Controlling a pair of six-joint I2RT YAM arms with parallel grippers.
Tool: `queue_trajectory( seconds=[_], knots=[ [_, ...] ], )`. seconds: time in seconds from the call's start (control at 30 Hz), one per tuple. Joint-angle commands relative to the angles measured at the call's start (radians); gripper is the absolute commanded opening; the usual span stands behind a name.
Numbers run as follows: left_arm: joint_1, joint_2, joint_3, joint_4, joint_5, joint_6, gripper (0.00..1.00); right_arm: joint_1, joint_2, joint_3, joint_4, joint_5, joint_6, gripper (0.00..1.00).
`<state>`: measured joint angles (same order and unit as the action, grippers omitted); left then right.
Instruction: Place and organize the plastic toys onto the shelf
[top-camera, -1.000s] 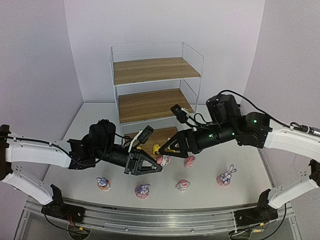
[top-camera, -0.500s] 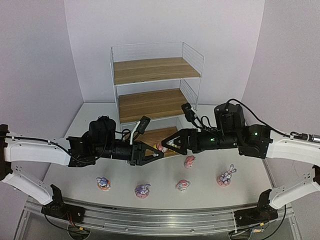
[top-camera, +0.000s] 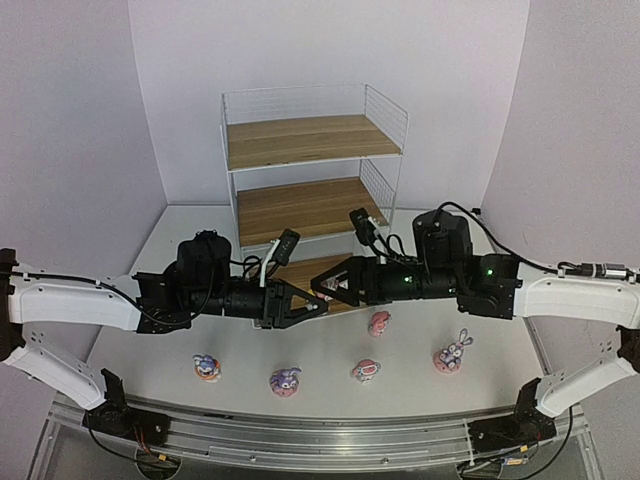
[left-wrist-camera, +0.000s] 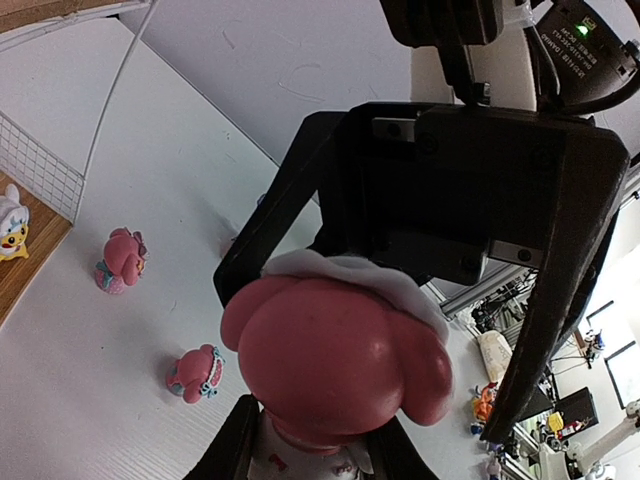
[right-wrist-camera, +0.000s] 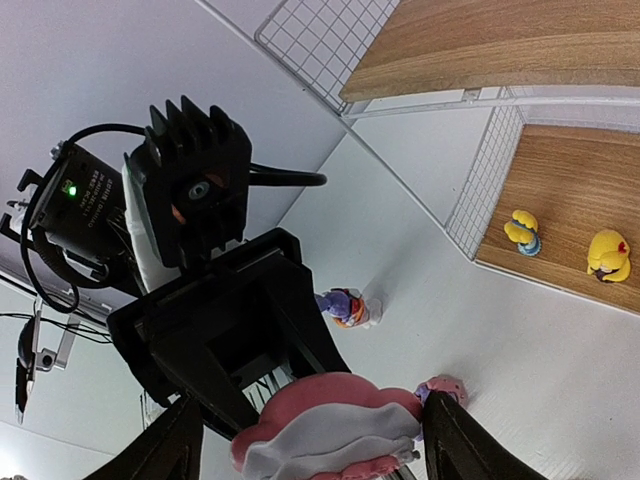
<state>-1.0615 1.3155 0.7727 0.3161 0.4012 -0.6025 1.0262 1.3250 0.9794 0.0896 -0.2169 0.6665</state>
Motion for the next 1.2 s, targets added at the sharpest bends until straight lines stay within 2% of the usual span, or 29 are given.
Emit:
queue_trajectory(
  seconds=[0.0, 0.23, 0.37, 0.43, 0.53, 0.73, 0.8, 0.83, 1.03, 1.1, 1.17],
  knots=[
    [-0.002, -0.018, 0.062, 0.058, -0.015, 0.016, 0.00, 0.004, 0.012, 0.015, 0.058, -0.044, 0.018, 0.71],
    [-0.002, -0.016, 0.068, 0.049, -0.029, 0.010, 0.00, 0.006, 0.000, -0.001, 0.073, -0.043, 0.023, 0.57],
    [-0.002, -0.009, 0.084, 0.023, -0.059, 0.003, 0.00, 0.015, -0.003, -0.001, 0.079, -0.061, 0.025, 0.53],
    [-0.002, -0.003, 0.092, 0.013, -0.060, 0.003, 0.00, 0.019, -0.003, -0.001, 0.082, -0.058, 0.026, 0.45],
    [-0.002, 0.011, 0.108, -0.010, -0.064, 0.000, 0.03, 0.019, -0.011, -0.008, 0.085, -0.025, 0.046, 0.25],
    [-0.002, 0.005, 0.108, -0.030, -0.073, -0.003, 0.46, 0.020, -0.058, -0.020, 0.084, 0.079, 0.060, 0.10],
    [-0.002, -0.005, 0.100, -0.036, -0.078, -0.002, 0.55, 0.019, -0.077, -0.021, 0.084, 0.116, 0.060, 0.08],
    [-0.002, -0.013, 0.095, -0.039, -0.082, -0.002, 0.63, 0.019, -0.083, -0.023, 0.084, 0.128, 0.063, 0.07],
    [-0.002, -0.055, 0.069, -0.065, -0.092, 0.008, 0.84, 0.019, -0.107, 0.023, 0.020, 0.252, 0.043, 0.02],
    [-0.002, -0.083, 0.057, -0.098, -0.125, 0.011, 0.98, 0.019, -0.110, 0.063, -0.039, 0.323, 0.005, 0.02],
    [-0.002, -0.120, 0.050, -0.169, -0.194, 0.007, 0.99, 0.019, -0.109, 0.103, -0.096, 0.407, -0.041, 0.02]
  ],
)
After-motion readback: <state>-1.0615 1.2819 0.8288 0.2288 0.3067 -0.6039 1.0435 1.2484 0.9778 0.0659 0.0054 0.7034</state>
